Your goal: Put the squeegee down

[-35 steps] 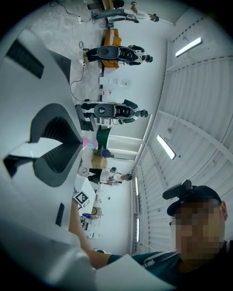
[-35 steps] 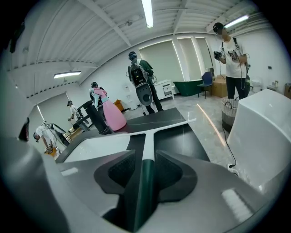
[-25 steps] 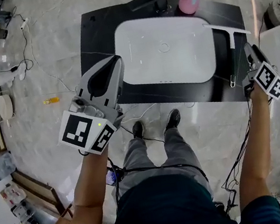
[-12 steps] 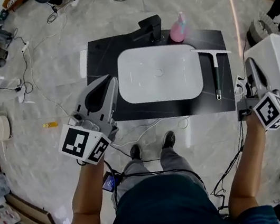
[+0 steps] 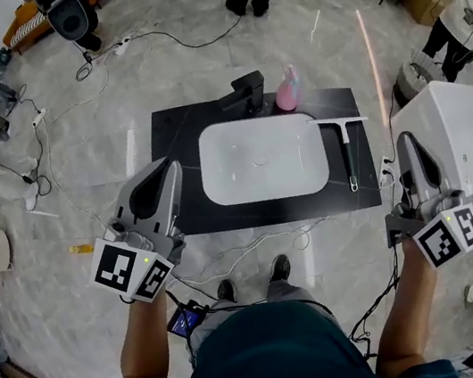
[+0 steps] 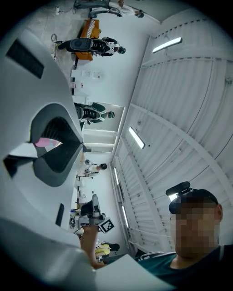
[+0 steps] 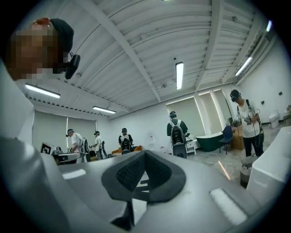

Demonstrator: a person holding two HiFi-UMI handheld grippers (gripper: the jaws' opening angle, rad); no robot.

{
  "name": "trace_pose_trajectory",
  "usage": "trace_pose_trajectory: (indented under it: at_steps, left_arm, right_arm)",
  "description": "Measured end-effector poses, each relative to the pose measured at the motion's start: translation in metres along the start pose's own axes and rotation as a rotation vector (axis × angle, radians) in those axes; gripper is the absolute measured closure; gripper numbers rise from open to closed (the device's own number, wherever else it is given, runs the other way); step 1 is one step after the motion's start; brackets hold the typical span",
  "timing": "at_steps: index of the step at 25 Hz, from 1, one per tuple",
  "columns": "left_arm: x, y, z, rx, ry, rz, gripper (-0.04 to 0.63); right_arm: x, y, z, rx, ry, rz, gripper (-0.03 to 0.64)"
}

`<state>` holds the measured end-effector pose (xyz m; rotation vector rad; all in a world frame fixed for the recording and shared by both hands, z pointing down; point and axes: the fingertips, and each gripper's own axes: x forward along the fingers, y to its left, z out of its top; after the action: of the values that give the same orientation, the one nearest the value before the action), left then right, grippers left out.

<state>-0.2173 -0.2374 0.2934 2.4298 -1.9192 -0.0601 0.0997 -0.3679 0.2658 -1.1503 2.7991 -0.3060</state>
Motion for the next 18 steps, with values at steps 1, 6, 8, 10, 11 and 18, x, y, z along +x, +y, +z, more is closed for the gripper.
trace_pose_trajectory:
  at_steps: [1,6,8,10,11,18]
  left_arm:
    - [-0.005,0.001,0.005,0.004,-0.01,-0.001,0.592]
    - [-0.024,0.005,0.027,0.025,-0.043,-0.01,0.592]
    - [-0.031,0.007,0.034,0.03,-0.052,-0.014,0.592]
    - [-0.036,0.009,0.037,0.033,-0.061,-0.013,0.592]
    - [-0.039,0.009,0.037,0.033,-0.065,-0.011,0.592]
    - [-0.07,0.016,0.043,0.033,-0.077,-0.002,0.592]
  right_arm:
    - [-0.004,0.011,0.003,-0.034,0.001,0.007,0.609]
    - [-0.022,0.055,0.028,-0.127,-0.016,0.035,0.609]
    - [-0.025,0.067,0.037,-0.129,-0.03,0.041,0.609]
    - [-0.028,0.074,0.042,-0.132,-0.04,0.045,0.609]
    - [-0.03,0.076,0.043,-0.134,-0.043,0.047,0.609]
    - [-0.041,0.104,0.046,-0.142,-0.046,0.047,0.609]
